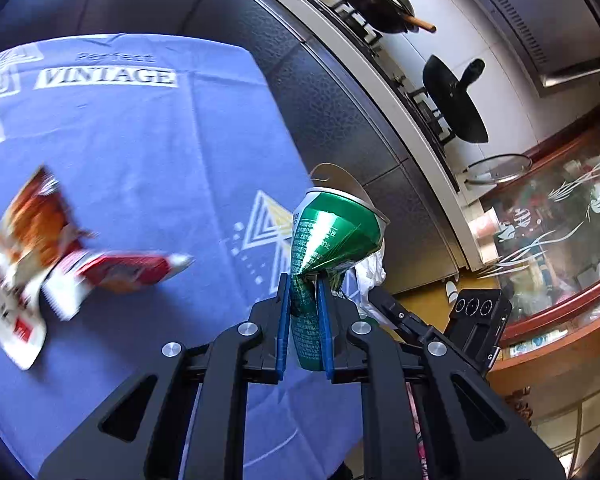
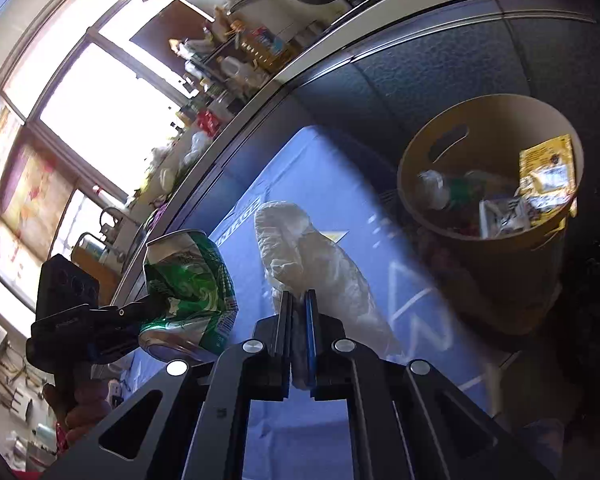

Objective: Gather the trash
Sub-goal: 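Carry the can and plastic bag over the wooden bin and open both tools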

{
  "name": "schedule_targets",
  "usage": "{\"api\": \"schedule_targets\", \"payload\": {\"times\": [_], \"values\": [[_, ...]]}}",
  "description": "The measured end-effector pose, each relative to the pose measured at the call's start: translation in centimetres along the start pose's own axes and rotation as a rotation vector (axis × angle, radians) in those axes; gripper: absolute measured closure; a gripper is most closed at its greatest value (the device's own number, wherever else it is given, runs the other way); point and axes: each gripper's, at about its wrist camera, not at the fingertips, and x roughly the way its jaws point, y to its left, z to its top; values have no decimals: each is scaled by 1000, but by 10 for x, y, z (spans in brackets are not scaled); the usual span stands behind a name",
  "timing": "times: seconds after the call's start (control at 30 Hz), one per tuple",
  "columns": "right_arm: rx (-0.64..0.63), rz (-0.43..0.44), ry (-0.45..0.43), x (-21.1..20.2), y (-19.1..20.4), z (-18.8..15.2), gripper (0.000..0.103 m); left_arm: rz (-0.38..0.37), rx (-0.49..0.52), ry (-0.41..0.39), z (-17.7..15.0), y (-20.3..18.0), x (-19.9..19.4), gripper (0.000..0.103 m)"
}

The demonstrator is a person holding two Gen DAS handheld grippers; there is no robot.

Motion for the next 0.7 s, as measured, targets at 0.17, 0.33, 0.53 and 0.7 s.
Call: {"api": "schedule_targets", "payload": {"times": [0.17, 0.33, 0.53, 0.7], "values": [[60, -102, -64, -7, -53, 46, 96, -1, 75, 84, 45, -54, 89, 90], [119, -173, -81, -4, -98, 77, 94, 44, 106, 143, 74, -90, 173, 87], [171, -235, -111, -2, -130, 79, 48, 139, 104, 173, 84, -97, 223, 36], [208, -200, -164, -18, -135, 62, 49, 115, 147, 157, 67, -99, 199, 38]]}}
